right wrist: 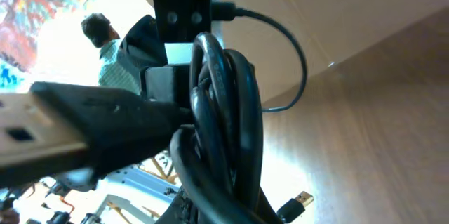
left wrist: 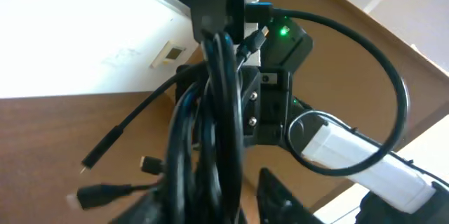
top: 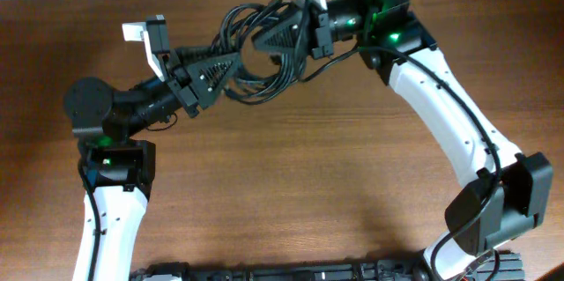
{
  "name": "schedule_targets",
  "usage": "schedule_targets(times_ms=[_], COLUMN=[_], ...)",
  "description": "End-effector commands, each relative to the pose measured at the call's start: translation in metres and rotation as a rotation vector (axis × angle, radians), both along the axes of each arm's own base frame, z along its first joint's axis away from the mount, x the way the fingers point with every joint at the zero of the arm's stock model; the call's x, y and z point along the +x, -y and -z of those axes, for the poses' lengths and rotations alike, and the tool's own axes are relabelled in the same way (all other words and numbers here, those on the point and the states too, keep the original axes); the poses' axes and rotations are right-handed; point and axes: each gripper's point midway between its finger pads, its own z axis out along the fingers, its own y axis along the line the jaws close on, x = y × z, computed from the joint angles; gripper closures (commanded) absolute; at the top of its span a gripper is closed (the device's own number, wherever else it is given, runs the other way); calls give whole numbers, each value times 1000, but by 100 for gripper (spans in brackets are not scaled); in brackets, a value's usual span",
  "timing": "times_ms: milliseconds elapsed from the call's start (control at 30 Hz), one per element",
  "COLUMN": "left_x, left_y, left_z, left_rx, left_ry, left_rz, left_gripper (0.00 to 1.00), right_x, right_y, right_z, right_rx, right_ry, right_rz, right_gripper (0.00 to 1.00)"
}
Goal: Untangle cables
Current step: 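Pull the loops leftward with the left gripper while the right holds, then release the cables from the right gripper and pull it back rightward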
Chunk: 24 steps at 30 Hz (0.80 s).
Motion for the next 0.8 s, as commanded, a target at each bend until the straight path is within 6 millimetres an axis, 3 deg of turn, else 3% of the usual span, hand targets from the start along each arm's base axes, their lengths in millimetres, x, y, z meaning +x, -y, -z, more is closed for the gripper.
schedule_targets(times_ms=[0, 67, 300, 367, 400, 467, 533, 633, 767], left_x=[-1, 1, 2, 3, 3, 5, 6, 7, 12], left_y=[-1, -2, -2, -3, -3, -4, -5, -5, -9], left_z=[-5, -5, -5, -5, -5, -6, -6, -6, -7], left_rx=[4, 2, 0, -1, -1, -4, -5, -7, -14], left_ry=[21, 20, 20, 20, 21, 20, 21, 20, 19], left_rz=[-2, -11, -22, -26, -28, -37, -45, -55, -89], left_gripper=[74, 84, 87, 96, 100, 100, 100, 100, 100], right_x=[-5, -5, -7, -9, -9, -9, -7, -4, 1], right_y=[5, 4, 4, 2, 1, 1, 3, 7, 11], right_z=[-6, -6, -6, -5, -5, -4, -4, -4, -3], right_rx=[11, 11, 11, 8, 6, 5, 5, 4, 1], right_ry=[33, 33, 32, 22, 16, 12, 12, 11, 1], right_rz=[-28, -27, -35, -40, -41, -41, -35, -23, -5], right_gripper=[96, 96, 96, 96, 87, 51, 27, 10, 9])
